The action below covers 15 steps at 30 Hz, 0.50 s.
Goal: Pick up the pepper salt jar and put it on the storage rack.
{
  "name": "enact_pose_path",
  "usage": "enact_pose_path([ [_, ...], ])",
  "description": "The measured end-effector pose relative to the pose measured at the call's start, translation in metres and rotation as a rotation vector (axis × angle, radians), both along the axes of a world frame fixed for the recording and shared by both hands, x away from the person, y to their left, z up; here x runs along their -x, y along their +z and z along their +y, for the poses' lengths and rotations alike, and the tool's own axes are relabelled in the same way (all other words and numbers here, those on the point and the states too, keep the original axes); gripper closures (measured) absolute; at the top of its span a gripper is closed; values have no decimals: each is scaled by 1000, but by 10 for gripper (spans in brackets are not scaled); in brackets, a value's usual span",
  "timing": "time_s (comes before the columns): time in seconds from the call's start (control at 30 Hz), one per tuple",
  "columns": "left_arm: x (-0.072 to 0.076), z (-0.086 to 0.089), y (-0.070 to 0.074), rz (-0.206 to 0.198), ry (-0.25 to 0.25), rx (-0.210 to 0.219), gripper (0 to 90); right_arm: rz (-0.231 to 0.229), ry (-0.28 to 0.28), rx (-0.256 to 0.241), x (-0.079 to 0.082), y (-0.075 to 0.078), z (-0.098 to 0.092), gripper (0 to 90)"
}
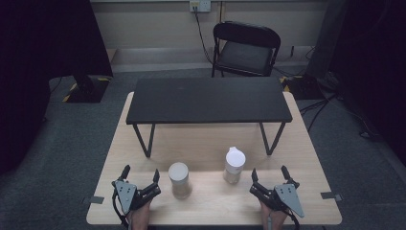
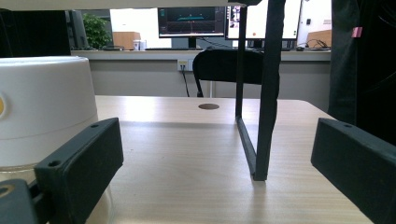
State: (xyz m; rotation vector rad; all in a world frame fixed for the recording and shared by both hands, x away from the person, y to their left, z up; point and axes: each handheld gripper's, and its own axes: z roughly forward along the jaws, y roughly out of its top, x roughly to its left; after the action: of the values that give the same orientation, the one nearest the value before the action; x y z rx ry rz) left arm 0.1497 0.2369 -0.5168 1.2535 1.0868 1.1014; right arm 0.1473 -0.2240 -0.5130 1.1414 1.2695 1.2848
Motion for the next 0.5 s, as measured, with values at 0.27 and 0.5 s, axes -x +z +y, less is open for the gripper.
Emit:
enact_pose_path([
  [0.27, 0, 0, 0, -1, -1, 1, 0, -6, -1, 2, 0, -1, 0, 12],
  [0.5, 0, 0, 0, -3, 0, 0, 0, -7, -1, 2, 0, -1, 0, 12],
])
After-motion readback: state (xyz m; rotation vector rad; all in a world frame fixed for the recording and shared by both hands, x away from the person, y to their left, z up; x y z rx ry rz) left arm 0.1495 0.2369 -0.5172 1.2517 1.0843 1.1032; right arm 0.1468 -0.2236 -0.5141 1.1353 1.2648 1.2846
